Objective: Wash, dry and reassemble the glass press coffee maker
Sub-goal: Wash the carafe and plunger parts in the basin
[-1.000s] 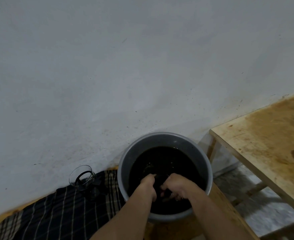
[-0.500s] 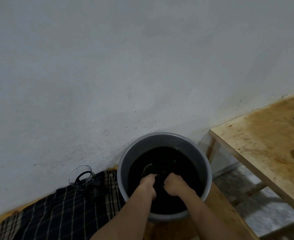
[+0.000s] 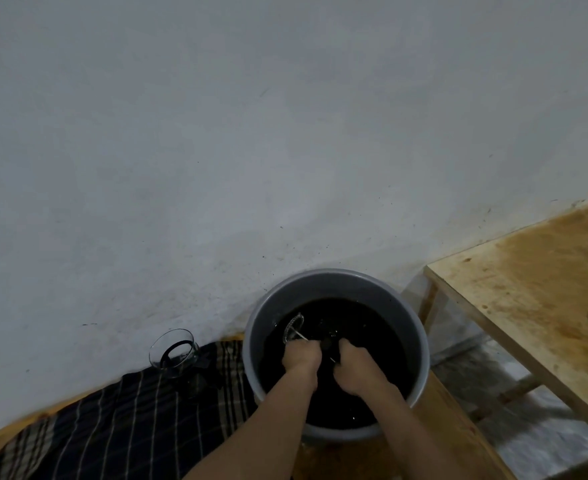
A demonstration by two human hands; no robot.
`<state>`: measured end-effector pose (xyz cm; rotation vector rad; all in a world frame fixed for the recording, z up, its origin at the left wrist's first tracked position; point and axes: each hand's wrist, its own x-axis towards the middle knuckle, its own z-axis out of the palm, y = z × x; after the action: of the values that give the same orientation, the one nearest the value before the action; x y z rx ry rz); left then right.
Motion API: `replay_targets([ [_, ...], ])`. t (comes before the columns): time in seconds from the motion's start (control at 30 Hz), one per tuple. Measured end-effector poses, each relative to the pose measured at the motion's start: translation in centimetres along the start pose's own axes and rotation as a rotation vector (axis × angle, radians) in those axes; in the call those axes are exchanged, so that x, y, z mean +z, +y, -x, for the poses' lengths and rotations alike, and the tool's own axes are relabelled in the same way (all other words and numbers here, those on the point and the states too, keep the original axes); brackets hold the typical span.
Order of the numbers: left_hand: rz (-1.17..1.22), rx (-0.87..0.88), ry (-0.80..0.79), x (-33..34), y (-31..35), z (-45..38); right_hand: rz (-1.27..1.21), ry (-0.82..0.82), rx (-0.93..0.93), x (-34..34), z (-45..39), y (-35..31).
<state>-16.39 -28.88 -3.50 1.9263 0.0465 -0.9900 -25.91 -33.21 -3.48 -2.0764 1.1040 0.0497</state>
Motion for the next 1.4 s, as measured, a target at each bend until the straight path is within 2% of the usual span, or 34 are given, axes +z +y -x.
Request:
replay_targets([
  [0.1, -0.161, 0.103, 0.034, 0.3, 0.0, 0.8, 0.164, 0.089, -0.022, 0.0, 0.7, -0.5],
  [0.23, -0.051, -0.066, -0.188, 0.2, -0.1, 0.7, 0.224, 0.166, -0.027, -0.6, 1.0, -0.4],
  [0.33, 0.084, -0.158, -0.255, -0.2, -0.5, 0.7, 0.256, 0.066, -0.016, -1.2, 1.2, -0.3],
  [0.4, 0.129, -0.199, -0.261, -0.3, -0.7, 0.4, 0.250, -0.083, 0.019, -1.3, 1.2, -0.4],
  [0.47, 0.165, -0.235, -0.241, -0.5, -0.6, 0.5, 0.087, -0.292, 0.084, -1.0, 1.4, -0.4],
  [0.53, 0.165, -0.265, -0.199, -1.1, -0.4, 0.3, -0.239, -0.459, 0.237, -0.9, 1.9, -0.8],
  [0.6, 0.142, -0.306, -0.173, -1.8, 0.0, 0.3, -0.524, -0.476, 0.390, -1.1, 1.8, -1.0],
  [0.63, 0.129, -0.323, -0.181, -2.1, 0.1, 0.3, -0.568, -0.446, 0.423, -1.1, 1.6, -0.9],
  [0.67, 0.124, -0.335, -0.198, -2.2, 0.2, 0.5, -0.512, -0.411, 0.414, -0.8, 1.3, -0.9],
  [0.73, 0.115, -0.341, -0.232, -2.1, 0.2, 0.7, -0.186, -0.328, 0.292, -0.3, 1.1, -1.0],
  [0.8, 0.086, -0.234, -0.208, -1.7, -0.3, 0.4, 0.099, -0.213, 0.166, 0.3, 1.3, -1.3],
  [0.9, -0.005, 0.041, -0.124, -0.6, -0.8, -0.6, 0.183, -0.070, 0.123, 0.1, 1.7, -1.6],
  [1.0, -0.022, 0.273, -0.068, -0.2, -0.2, -0.5, 0.166, 0.088, 0.116, -0.5, 1.9, -1.8],
  [1.27, -0.112, 0.719, 0.009, -1.5, 3.6, 3.4, 0.052, 0.377, 0.041, -2.0, 2.1, -3.4],
  [1.33, -0.139, 0.792, 0.021, -1.9, 4.1, 3.9, 0.022, 0.434, 0.021, -2.5, 2.2, -3.9],
  [1.4, -0.093, 0.788, 0.023, -2.2, 4.6, 4.5, 0.032, 0.469, -0.010, -3.1, 2.2, -4.4],
])
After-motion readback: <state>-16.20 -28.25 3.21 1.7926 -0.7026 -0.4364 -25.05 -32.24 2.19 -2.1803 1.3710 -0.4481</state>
